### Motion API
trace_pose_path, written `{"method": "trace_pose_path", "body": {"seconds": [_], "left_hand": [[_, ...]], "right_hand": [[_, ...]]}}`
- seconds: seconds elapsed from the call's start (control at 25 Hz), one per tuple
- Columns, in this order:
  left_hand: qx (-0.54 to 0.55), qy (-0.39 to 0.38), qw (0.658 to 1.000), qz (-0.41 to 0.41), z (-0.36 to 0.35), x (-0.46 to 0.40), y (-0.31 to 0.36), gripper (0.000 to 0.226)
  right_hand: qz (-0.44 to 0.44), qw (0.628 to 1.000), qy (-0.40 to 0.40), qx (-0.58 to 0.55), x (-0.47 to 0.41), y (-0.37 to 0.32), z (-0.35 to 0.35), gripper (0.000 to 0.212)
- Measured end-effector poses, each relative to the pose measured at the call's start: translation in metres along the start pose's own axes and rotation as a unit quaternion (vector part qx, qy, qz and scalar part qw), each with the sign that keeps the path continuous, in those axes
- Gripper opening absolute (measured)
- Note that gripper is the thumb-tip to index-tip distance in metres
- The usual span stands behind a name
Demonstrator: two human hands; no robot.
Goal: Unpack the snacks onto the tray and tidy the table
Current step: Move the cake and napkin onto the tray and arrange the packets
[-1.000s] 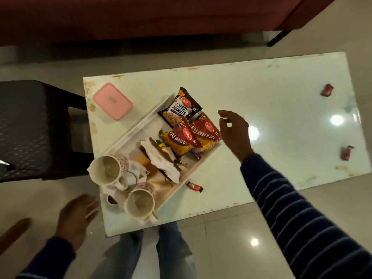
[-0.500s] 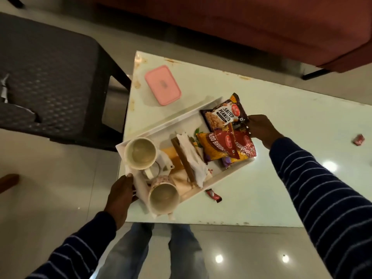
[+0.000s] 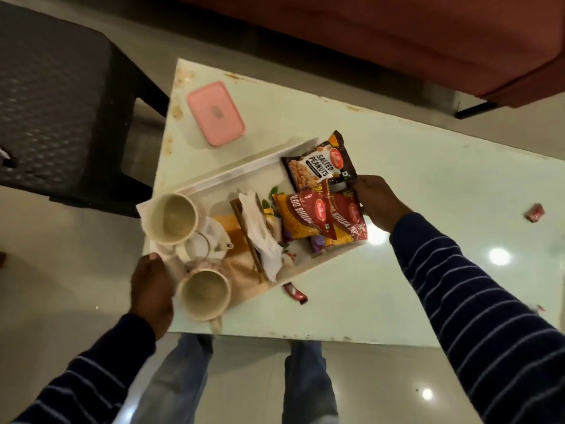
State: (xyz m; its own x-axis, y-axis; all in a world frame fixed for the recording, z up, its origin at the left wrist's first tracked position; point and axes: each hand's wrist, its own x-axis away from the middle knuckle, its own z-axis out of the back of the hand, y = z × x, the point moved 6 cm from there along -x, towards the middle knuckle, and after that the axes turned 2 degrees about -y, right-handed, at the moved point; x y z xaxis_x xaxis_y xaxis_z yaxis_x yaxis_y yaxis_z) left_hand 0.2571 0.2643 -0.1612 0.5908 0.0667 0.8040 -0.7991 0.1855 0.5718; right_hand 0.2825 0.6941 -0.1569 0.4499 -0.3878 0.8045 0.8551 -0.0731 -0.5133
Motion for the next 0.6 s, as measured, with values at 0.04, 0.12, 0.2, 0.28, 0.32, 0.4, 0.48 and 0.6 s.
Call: {"method": "trace_pose_path", "body": {"seconds": [0.04, 0.12, 0.2, 0.28, 0.32, 0.4, 0.48, 0.6], "left_hand": [[-0.022, -0.002, 1.000, -0.015, -0.005, 0.005, 0.007, 0.027], [-0.034, 0.007, 0.998, -0.055, -0.012, 0.017, 0.029, 0.030], [0.008, -0.026, 0.998, -0.065, -0.026, 0.027, 0.044, 0.028], [0.022, -0.064, 0.997, -0.028, -0.040, 0.034, 0.054, 0.045], [0.030, -0.075, 0.996, -0.024, -0.043, 0.039, 0.065, 0.045], [0.038, -0.073, 0.995, -0.059, -0.044, 0.045, 0.085, 0.027], [-0.010, -0.097, 0.988, -0.117, -0.127, 0.082, 0.102, 0.024], [-0.006, -0.141, 0.980, -0.137, -0.149, 0.085, 0.120, 0.021]], "right_hand": [[0.000, 1.000, 0.006, -0.010, 0.005, 0.002, 0.006, 0.033], [0.003, 1.000, 0.013, -0.028, 0.019, 0.007, 0.025, 0.030], [0.012, 0.998, 0.026, -0.055, 0.035, 0.014, 0.052, 0.029], [0.021, 0.996, 0.027, -0.081, 0.051, 0.018, 0.070, 0.027], [0.023, 0.996, 0.026, -0.086, 0.056, 0.017, 0.073, 0.027], [0.029, 0.995, 0.050, -0.084, 0.065, 0.015, 0.084, 0.026], [0.048, 0.983, 0.100, -0.146, 0.103, 0.048, 0.185, 0.026], [0.055, 0.978, 0.117, -0.164, 0.110, 0.057, 0.208, 0.028]]}}
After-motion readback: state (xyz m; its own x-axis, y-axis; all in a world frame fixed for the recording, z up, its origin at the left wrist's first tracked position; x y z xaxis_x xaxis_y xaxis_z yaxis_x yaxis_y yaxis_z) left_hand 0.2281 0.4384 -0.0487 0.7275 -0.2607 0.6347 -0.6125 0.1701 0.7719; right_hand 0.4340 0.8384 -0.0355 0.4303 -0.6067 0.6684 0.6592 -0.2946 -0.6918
